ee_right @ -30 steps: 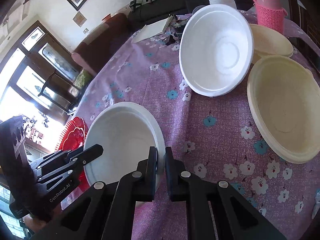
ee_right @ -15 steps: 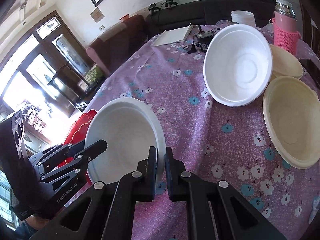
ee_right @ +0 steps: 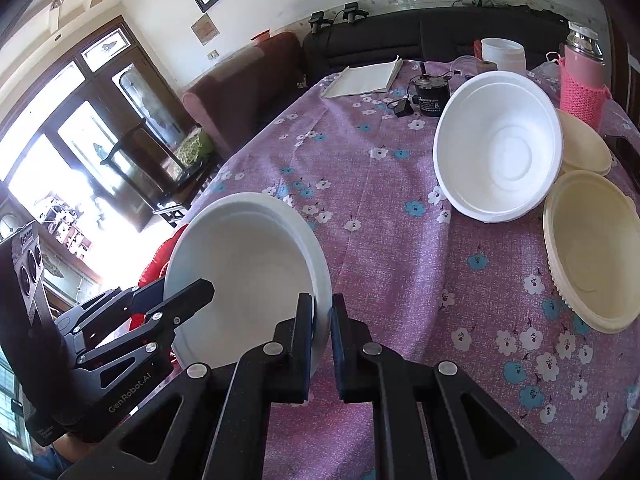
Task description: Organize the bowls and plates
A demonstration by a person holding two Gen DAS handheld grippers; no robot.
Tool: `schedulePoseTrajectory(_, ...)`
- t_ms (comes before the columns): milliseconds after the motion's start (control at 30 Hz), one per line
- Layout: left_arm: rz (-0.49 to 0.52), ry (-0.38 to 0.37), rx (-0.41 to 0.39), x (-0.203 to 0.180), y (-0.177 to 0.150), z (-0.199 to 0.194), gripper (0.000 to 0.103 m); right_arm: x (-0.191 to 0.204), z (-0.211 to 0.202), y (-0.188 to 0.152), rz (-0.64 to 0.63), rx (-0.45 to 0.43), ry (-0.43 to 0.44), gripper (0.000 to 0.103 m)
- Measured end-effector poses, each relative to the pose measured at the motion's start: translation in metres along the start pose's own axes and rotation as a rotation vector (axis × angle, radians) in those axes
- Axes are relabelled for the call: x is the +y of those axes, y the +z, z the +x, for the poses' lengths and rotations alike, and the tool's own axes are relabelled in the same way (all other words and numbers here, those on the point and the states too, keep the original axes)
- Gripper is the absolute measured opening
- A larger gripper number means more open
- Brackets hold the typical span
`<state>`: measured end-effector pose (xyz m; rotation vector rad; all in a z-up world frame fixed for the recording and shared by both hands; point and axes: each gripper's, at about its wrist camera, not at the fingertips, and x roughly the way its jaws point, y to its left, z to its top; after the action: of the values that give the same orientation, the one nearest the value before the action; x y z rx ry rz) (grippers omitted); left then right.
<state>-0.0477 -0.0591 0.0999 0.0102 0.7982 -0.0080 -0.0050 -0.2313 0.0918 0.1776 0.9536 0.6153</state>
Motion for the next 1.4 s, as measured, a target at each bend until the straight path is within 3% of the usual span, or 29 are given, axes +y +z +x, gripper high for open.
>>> schedulePoseTrajectory(967, -0.225, 0.073, -0.043, 0.119, -0.027, -0.031, 0.031, 0.11, 0.058, 0.01, -0.101, 0.066, 0.074, 0.011)
schedulePoseTrajectory(1400, -0.289, 0.099, 0.048, 0.15, -0.043, 0.006, 0.032, 0.12, 0.115, -0.001, -0.083, 0.151, 0.073, 0.013)
